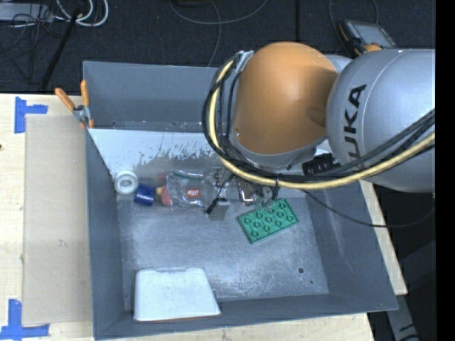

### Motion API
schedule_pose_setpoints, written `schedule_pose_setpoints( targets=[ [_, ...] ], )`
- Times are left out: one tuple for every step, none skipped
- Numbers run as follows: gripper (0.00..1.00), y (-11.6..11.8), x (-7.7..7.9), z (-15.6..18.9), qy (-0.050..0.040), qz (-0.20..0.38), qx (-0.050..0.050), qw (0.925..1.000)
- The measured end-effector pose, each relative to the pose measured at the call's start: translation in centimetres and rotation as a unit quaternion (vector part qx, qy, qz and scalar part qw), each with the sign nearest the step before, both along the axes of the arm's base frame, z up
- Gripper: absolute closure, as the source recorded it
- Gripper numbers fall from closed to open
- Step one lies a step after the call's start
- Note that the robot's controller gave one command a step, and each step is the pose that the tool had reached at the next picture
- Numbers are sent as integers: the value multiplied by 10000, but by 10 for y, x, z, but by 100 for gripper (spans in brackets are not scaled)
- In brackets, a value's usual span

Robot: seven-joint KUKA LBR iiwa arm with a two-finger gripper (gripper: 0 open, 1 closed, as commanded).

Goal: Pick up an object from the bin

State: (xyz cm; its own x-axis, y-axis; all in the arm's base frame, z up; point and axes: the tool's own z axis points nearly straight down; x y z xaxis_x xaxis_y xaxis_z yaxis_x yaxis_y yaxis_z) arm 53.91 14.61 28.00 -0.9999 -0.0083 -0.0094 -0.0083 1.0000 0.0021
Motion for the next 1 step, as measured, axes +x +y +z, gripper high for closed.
schedule_pose_setpoints(
  targets=[
    [100,41,52,8,21,439,-3,9990]
  ],
)
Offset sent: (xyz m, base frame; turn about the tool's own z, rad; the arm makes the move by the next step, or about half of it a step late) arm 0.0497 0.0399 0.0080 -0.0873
